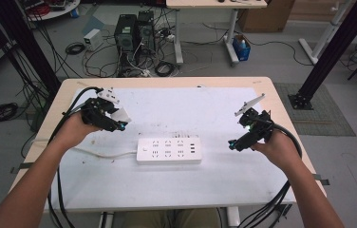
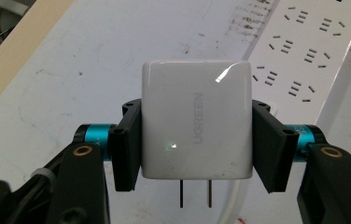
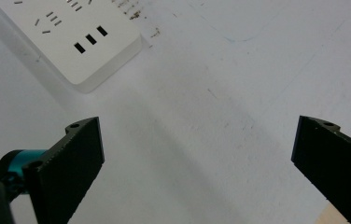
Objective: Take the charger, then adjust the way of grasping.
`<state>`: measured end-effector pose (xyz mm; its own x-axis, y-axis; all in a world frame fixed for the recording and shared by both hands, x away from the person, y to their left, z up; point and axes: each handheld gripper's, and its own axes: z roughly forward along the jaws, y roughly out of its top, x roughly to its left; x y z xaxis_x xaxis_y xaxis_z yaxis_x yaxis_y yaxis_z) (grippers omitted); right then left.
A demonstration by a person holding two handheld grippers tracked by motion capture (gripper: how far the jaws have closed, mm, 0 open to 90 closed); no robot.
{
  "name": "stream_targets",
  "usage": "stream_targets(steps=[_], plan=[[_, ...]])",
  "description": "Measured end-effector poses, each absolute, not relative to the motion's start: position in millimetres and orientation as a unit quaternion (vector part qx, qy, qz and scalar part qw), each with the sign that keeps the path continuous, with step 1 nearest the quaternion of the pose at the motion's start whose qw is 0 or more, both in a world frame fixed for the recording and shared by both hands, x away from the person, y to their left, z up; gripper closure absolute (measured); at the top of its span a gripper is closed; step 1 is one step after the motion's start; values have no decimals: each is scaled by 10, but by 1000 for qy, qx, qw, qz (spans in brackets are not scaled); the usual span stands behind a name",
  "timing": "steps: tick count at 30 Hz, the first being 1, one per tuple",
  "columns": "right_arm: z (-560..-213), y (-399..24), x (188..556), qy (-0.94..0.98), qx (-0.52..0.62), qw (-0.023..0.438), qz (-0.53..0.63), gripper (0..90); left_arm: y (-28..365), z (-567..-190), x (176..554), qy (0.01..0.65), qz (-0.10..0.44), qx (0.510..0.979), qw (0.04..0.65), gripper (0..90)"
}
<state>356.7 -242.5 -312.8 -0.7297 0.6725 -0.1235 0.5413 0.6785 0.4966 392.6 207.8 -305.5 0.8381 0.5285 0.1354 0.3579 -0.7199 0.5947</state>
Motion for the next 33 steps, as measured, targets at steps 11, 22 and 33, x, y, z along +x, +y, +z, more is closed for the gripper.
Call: stream_targets(steps=[11,22,33], plan=[[-3130,-2376,3572,906,330,149,219,16,2048,-3063,3859,244,152,914,285,425],[-3145,-2254,3516,883,368,121,264,17,1634,-2867,3685,163,159,925,306,425],[-3158,-2220,3494,859,397,91,311,17,1360,-2949,3639,117,128,932,319,425]])
